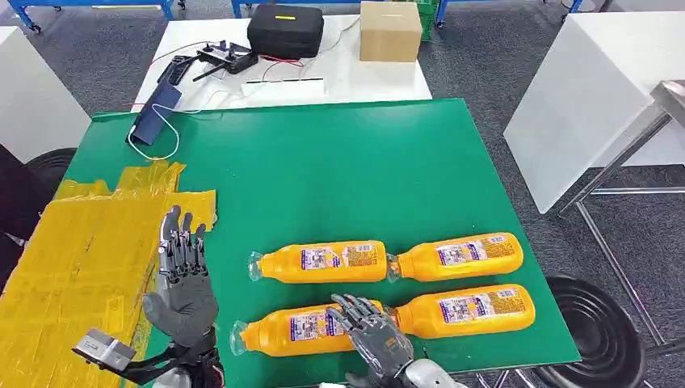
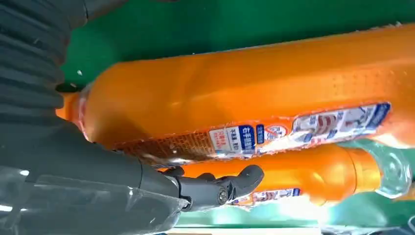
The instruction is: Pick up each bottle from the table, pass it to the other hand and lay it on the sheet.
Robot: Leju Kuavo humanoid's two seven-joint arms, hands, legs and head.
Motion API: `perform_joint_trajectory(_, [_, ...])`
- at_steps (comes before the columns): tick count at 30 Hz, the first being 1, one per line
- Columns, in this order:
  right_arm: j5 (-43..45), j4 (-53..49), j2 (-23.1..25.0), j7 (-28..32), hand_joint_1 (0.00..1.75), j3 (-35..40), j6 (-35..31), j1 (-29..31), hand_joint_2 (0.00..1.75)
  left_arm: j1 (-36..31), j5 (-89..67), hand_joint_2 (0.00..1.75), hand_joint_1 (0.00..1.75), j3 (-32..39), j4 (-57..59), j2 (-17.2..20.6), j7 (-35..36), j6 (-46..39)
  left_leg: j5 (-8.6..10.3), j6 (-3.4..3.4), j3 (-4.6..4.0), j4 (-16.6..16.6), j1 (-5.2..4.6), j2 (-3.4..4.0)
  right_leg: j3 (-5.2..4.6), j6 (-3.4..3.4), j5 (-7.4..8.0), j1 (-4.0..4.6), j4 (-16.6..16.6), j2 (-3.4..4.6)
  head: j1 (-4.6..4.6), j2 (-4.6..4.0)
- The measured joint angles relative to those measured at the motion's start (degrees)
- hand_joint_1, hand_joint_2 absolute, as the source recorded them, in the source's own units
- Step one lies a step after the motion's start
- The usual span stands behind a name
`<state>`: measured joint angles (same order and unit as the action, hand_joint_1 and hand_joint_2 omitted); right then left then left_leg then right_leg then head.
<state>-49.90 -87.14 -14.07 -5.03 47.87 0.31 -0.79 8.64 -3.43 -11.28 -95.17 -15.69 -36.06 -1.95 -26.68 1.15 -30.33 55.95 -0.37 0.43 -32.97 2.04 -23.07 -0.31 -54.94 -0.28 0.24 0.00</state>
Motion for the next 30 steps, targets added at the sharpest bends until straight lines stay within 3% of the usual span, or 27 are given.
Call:
perform_joint_trajectory(1, [0.02, 0.48, -0.15, 0.09, 1.33, 0.17, 0.5, 0.52, 1.75, -0.06, 0.04, 0.0, 0.0, -0.13, 0.15, 0.02, 0.0, 0.0, 0.0, 0.0, 0.04, 0.0, 0.0, -0.01, 0.04, 0.0, 0.0, 0.0, 0.0, -0.01, 0.04, 0.0])
perform_joint_trajectory(3, [0.02, 1.11, -0.42, 0.2, 1.59, 0.48, 1.22, 1.48, 1.75, -0.13, 0.07, 0.0, 0.0, -0.39, 0.44, 0.02, -0.02, 0.0, 0.0, 0.0, 0.06, 0.0, 0.0, -0.01, 0.07, 0.0, 0.0, 0.0, 0.0, 0.0, 0.02, 0.0])
perform_joint_trajectory(5, [0.26, 2.08, -0.72, 0.24, 1.68, 0.9, 2.53, 2.83, 1.75, -0.26, 0.18, 0.0, 0.0, -0.72, 0.81, 0.0, -0.02, 0.0, 0.0, 0.0, 0.13, 0.0, 0.0, 0.04, 0.11, 0.0, 0.0, 0.0, 0.01, 0.02, 0.02, 0.0])
perform_joint_trajectory(7, [0.94, 3.08, -1.29, 0.31, 1.54, 1.36, 3.96, 3.9, 1.75, -0.49, 0.59, 0.0, 0.0, -1.01, 1.09, 0.02, -0.02, 0.0, -0.01, 0.01, 0.18, 0.0, -0.01, 0.05, 0.16, 0.0, 0.0, -0.01, 0.02, 0.04, 0.02, 0.0])
perform_joint_trajectory(9, [2.1, 3.82, -2.04, 1.2, 1.52, 1.42, 4.46, 4.78, 1.75, -0.76, 0.68, 0.0, 0.0, -1.33, 1.36, 0.0, -0.02, 0.0, -0.01, 0.02, 0.2, 0.0, -0.03, 0.02, 0.18, 0.01, 0.0, -0.02, 0.02, 0.02, 0.02, 0.0])
perform_joint_trajectory(11, [2.51, 4.13, -2.69, 1.49, 1.71, 1.84, 4.7, 5.34, 1.75, -0.92, 0.81, 0.0, 0.0, -1.44, 1.71, 0.0, -0.02, -0.02, -0.01, 0.02, 0.22, 0.0, -0.03, 0.02, 0.2, 0.01, 0.0, -0.02, 0.02, 0.03, 0.02, 0.0])
perform_joint_trajectory(24, [5.77, 4.44, -4.57, 1.09, 1.75, 3.21, 5.75, 7.14, 1.75, -1.09, 1.79, 0.0, 0.0, -2.36, 2.43, 0.02, -0.02, -0.37, -0.03, 0.04, 0.25, 0.0, -0.08, 0.02, 0.21, 0.02, 0.0, -0.08, 0.02, 0.03, 0.02, 0.0])
perform_joint_trajectory(27, [7.79, 4.76, -3.93, 1.27, 1.75, 3.06, 3.0, 6.39, 1.75, -1.11, 2.56, 0.0, 0.0, -2.27, 2.54, 0.0, -0.02, -3.59, -0.03, 0.04, 0.27, 0.0, -0.07, 0.01, 0.26, 0.02, -0.01, -0.07, 0.02, 0.02, 0.02, 0.0])
perform_joint_trajectory(29, [10.72, 4.81, -1.78, 2.34, 1.75, 1.86, -2.42, 4.35, 1.75, -0.8, 2.97, 0.0, 0.0, -1.97, 2.3, -0.02, -0.59, -9.33, -0.03, 0.04, 0.22, 0.0, -0.04, 0.0, 0.26, 0.02, -0.01, -0.06, 0.01, 0.02, 0.02, 0.0])
perform_joint_trajectory(30, [12.03, 4.7, -0.7, 2.97, 1.75, 1.4, -5.66, 3.16, 1.75, -0.47, 2.97, 1.75, 0.0, -1.54, 1.92, -0.13, -0.94, -11.88, -0.03, 0.03, 0.17, 0.0, -0.04, 0.0, 0.21, 0.01, -0.01, -0.06, 0.01, 0.02, 0.02, 0.0])
